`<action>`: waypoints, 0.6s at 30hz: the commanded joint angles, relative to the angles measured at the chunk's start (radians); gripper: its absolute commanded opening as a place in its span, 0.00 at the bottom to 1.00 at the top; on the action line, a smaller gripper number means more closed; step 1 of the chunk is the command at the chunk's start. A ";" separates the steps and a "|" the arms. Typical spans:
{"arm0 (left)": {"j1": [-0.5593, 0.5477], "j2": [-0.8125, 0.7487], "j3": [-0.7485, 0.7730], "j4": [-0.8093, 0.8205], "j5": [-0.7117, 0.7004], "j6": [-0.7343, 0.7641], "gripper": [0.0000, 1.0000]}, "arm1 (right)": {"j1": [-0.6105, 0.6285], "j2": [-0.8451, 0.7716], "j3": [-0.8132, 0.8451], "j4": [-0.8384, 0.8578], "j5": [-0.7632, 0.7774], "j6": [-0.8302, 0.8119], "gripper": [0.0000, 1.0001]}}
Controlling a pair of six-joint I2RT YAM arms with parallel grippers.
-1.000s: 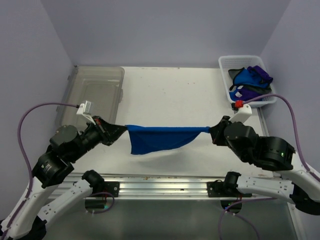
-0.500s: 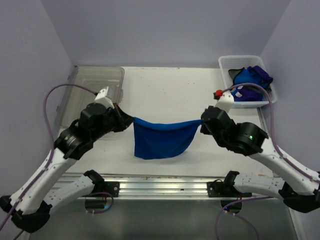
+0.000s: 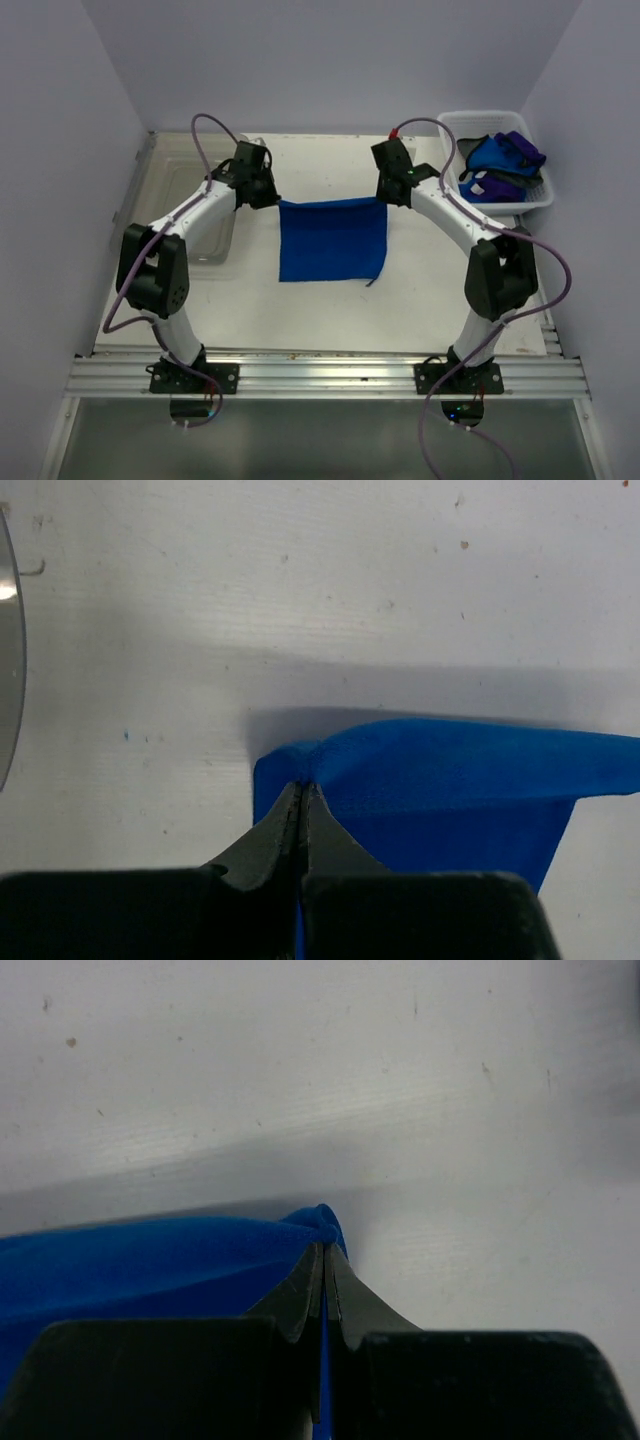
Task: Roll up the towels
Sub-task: Flatten the towel
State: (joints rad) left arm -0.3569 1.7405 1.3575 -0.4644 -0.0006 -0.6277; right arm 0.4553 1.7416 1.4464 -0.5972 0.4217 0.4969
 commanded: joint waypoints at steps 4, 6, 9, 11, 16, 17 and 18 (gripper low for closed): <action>0.052 0.076 0.135 0.063 0.043 0.094 0.00 | -0.040 0.038 0.198 0.070 -0.070 -0.077 0.00; 0.056 0.085 0.147 0.061 0.060 0.095 0.00 | -0.040 0.044 0.216 0.051 -0.081 -0.078 0.00; 0.056 0.042 0.134 0.041 0.097 0.102 0.00 | -0.040 -0.069 0.146 0.063 -0.107 -0.067 0.00; 0.056 -0.053 0.114 0.050 0.111 0.105 0.00 | -0.040 -0.154 0.096 0.073 -0.113 -0.067 0.00; 0.056 -0.293 0.117 0.020 0.145 0.135 0.00 | -0.040 -0.431 0.048 0.018 -0.127 -0.086 0.00; 0.056 -0.326 0.120 0.015 0.148 0.134 0.00 | -0.040 -0.460 0.046 0.008 -0.130 -0.092 0.00; 0.056 -0.357 0.120 0.013 0.151 0.129 0.00 | -0.040 -0.487 0.046 -0.015 -0.133 -0.095 0.00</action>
State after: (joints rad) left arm -0.3080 1.5379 1.4445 -0.4717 0.1165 -0.5301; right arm 0.4164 1.3830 1.4742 -0.5854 0.3019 0.4339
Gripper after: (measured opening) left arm 0.008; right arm 0.009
